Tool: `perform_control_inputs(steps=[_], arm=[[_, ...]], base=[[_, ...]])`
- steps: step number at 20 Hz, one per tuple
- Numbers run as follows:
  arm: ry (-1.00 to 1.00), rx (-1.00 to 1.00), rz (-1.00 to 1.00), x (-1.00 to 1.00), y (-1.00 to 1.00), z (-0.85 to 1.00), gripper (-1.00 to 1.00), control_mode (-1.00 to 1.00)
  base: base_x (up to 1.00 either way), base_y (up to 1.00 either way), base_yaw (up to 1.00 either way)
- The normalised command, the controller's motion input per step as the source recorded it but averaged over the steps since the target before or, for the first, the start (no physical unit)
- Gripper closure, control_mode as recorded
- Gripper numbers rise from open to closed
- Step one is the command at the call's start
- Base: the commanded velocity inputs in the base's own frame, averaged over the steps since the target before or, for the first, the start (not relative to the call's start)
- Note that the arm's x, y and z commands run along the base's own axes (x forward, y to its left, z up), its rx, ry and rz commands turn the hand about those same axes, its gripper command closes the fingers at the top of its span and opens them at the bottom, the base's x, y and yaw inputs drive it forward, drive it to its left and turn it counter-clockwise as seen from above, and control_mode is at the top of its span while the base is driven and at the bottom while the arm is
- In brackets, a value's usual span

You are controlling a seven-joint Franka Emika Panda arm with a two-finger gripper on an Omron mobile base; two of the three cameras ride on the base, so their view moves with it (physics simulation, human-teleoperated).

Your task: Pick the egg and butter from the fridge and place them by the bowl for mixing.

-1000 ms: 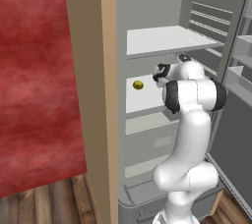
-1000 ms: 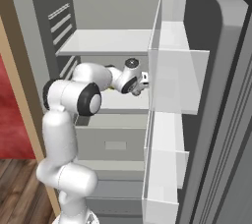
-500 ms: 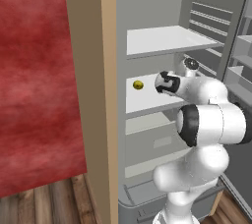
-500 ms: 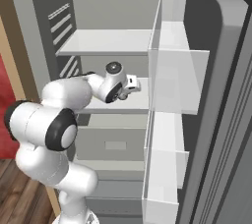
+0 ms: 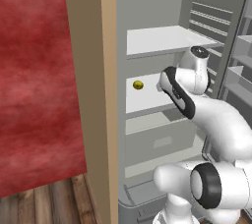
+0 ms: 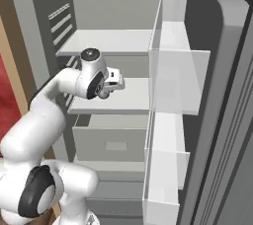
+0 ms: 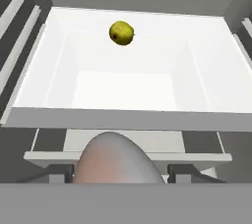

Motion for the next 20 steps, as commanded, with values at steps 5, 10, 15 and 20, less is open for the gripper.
perform_control_inputs(steps=[5,10,15,20], arm=[[0.01,0.0,0.0,-1.0,0.49,0.21,1.0,-1.0],[-0.09,0.0,0.01,-1.0,0.32,0.0,1.0,-1.0],[-0.54,-0.07,0.0,-1.0,0.02,0.21,1.0,-1.0],[-0.57,-0.08,0.0,-0.88,0.0,0.28,1.0,-1.0]], base=[[0.0,0.0,0.0],[0.0,0.0,0.0],[0.0,0.0,0.0],[0.0,0.0,0.0]])
